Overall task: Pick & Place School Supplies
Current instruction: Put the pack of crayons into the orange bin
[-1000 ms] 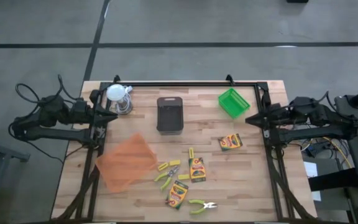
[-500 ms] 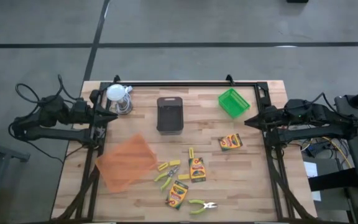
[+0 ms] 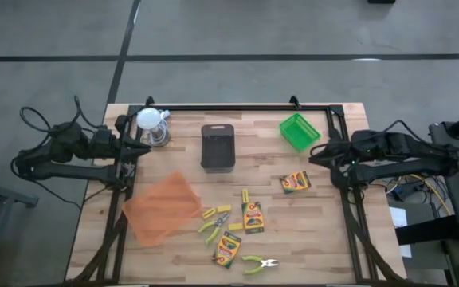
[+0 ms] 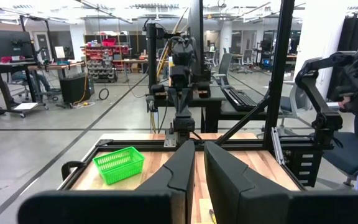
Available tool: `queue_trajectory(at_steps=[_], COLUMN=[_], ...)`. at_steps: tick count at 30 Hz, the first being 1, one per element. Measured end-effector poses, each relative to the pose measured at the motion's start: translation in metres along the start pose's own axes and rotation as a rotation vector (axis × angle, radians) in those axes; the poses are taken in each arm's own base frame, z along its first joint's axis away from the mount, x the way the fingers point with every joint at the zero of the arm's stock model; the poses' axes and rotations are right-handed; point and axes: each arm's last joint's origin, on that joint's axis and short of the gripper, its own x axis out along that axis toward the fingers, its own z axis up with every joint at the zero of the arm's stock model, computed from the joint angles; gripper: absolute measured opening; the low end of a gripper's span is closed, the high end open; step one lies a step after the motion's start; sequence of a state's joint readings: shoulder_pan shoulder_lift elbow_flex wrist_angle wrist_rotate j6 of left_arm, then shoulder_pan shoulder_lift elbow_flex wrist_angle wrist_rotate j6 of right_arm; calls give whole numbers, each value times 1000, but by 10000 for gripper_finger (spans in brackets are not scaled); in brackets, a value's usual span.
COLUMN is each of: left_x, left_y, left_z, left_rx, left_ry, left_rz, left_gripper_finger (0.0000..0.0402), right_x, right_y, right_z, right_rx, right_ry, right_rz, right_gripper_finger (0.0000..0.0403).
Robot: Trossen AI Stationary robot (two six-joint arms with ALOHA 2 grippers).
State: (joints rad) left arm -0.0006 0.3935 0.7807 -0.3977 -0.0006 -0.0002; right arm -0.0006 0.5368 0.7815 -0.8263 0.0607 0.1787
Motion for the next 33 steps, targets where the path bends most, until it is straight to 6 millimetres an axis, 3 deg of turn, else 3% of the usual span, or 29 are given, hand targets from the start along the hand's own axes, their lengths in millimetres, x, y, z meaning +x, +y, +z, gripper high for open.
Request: queue_trajectory(at_steps=[9,19,33], left_x=[0,0,0], left_y=[0,0,0], left_z=[0,0,0], left_rx=[0,0,0], left_ry=[0,0,0], left_rz=[0,0,0], left_gripper_finger=[44,44,44], right_x=[7,11,43], right_y=[1,2,4], right_z=[4,3,4], right_rx=[118,168,152], right_ry=[6,34,188], right_rz=[-1,7,-33], right_gripper_finger=[53,167,303])
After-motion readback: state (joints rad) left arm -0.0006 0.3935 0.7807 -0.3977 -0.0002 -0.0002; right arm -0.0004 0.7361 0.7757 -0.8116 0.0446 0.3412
